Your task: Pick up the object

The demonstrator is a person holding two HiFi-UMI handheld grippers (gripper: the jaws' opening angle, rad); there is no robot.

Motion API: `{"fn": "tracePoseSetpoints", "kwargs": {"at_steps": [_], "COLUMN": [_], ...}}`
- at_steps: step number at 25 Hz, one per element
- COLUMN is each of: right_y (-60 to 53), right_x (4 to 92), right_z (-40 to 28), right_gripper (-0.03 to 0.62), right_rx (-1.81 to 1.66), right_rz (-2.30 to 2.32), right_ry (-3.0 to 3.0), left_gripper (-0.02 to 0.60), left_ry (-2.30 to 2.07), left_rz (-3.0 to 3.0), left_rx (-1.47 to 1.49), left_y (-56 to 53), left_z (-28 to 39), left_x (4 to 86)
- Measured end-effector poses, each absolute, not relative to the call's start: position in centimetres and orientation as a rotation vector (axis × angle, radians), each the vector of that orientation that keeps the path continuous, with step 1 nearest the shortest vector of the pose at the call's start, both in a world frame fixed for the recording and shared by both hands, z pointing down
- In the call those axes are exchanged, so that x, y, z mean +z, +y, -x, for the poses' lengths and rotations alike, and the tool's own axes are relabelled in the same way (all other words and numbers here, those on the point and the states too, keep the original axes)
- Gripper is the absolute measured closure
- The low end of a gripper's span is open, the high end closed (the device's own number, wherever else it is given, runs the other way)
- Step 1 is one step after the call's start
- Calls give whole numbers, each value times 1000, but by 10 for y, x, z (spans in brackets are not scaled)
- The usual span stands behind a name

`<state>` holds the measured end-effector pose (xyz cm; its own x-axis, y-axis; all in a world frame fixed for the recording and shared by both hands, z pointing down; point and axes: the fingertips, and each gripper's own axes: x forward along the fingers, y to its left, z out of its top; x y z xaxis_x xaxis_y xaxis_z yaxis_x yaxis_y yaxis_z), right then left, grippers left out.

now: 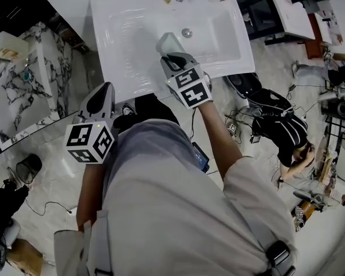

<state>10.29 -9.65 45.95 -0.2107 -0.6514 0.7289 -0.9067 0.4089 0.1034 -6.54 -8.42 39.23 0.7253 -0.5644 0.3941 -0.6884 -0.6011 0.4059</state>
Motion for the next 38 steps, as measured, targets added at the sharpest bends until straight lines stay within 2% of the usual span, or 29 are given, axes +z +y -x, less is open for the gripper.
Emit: {"fn": "tracePoseSetpoints", "kwargs": {"at_steps": [38], "right_y": [-18], "right_x": [416], "right_z": [-84], "right_gripper": [556], "right_rx": [654], "right_rz": [-1534], "right_ry": [-2169], "left_gripper": [575], "left_ry": [-1009], "left_rz": [-2393], "left_rx": [318], "left_y": [-63], "left_z": [80], "left_x": [393]}}
